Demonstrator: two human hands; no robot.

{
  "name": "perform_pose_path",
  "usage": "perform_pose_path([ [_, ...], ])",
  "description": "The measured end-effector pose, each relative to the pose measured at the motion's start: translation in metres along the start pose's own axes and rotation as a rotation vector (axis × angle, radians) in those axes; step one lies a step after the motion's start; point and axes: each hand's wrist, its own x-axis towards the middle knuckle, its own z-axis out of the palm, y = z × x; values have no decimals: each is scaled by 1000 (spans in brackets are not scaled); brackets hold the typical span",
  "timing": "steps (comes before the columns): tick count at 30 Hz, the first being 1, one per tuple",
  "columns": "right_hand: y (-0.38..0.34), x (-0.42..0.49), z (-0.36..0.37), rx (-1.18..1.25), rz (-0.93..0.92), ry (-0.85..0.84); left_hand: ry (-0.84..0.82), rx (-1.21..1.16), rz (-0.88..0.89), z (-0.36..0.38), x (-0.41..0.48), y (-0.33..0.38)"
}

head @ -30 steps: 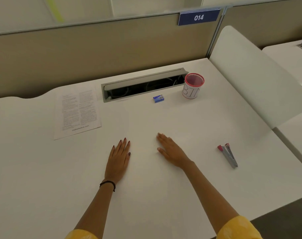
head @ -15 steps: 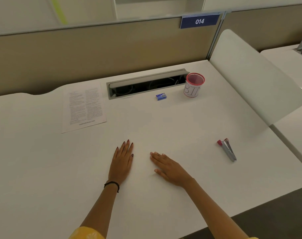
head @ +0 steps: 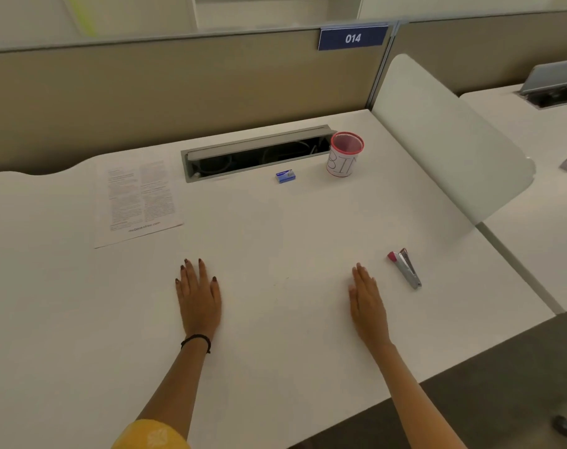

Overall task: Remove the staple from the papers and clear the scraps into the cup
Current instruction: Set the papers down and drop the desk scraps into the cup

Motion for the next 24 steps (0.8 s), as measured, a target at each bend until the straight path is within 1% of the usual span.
perform_pose_path([
  [2, 13, -6, -9, 95, 165, 50, -14, -15, 3, 0, 0, 2],
  [4, 22, -12, -15, 160, 266, 85, -24, -22, 11, 1, -2, 1],
  [7, 27, -18, -17, 142, 276, 77, -51, -35, 57, 1, -8, 5],
  [10, 23, -19, -15, 94, 271, 52, -65, -32, 165, 2, -14, 14],
  [13, 17, -18, -12, 63, 239, 35, -107, -82, 344, 2, -20, 20],
  [15, 10, -18, -7, 50, 216, 6, -113, -103, 412, -1, -22, 19],
  [16, 5, -17, -4, 32, 195, -14, -105, -107, 404, -2, -23, 16],
  [19, -11, -18, 11, -49, 61, -105, -77, -136, 292, -8, -23, 1],
  [24, -48, -20, 42, -64, -155, -231, -56, -100, 173, -19, -23, -35],
])
